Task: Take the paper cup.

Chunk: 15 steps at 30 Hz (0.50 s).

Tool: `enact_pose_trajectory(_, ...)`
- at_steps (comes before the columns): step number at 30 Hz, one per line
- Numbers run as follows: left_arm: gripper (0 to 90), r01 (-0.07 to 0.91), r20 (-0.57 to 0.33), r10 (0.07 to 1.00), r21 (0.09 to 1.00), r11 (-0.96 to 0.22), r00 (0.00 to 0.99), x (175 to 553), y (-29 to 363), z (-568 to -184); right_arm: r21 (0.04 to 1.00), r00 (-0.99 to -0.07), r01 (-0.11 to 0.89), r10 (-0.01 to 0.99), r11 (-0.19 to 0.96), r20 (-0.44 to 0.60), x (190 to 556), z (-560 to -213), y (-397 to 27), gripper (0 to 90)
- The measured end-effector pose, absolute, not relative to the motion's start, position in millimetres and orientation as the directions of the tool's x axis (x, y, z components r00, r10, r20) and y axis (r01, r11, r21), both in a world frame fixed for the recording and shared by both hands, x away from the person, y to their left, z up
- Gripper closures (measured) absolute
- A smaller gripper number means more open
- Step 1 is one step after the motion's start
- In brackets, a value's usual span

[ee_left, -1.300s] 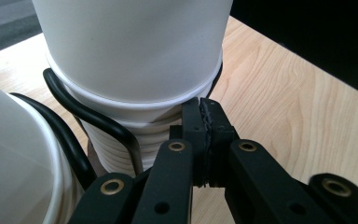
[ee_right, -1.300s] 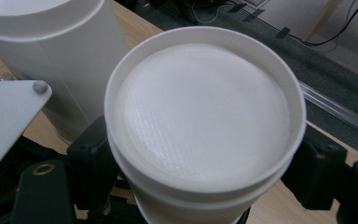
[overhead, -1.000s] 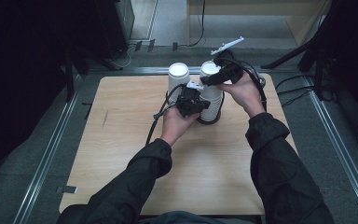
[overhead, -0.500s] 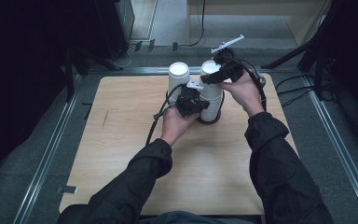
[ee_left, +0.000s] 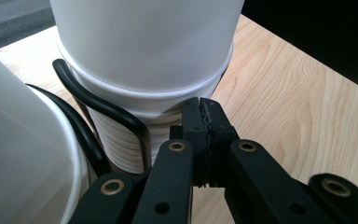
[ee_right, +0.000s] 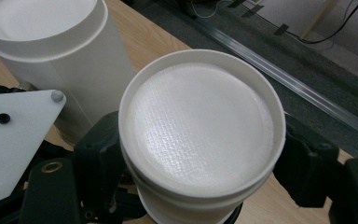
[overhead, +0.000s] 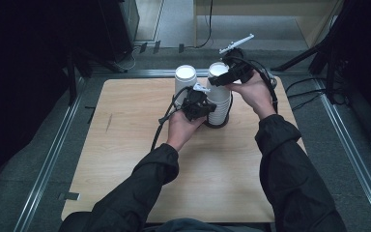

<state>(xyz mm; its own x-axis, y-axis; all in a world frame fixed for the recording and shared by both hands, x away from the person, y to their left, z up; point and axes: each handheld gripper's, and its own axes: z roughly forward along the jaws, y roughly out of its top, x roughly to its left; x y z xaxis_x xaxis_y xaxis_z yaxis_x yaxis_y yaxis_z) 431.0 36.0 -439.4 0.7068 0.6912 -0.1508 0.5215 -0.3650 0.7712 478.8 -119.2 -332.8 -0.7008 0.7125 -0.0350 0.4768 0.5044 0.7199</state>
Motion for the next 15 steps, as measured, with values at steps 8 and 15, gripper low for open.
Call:
enact_pose_trajectory(8, 89.9, 0.509, -0.127, 0.693, 0.773, -0.379, 0.709, 430.2, 33.7, -439.3, 0.733, -0.727, 0.45, 0.686, 0.51, -0.031, 480.3, -334.5, -122.8, 25.8)
enact_pose_trajectory(15, 90.0, 0.512, -0.126, 0.696, 0.77, -0.38, 0.707, 430.4, 32.5, -439.2, 0.732, -0.741, 0.444, 0.671, 0.517, -0.023, 482.1, -334.0, -125.6, 25.7)
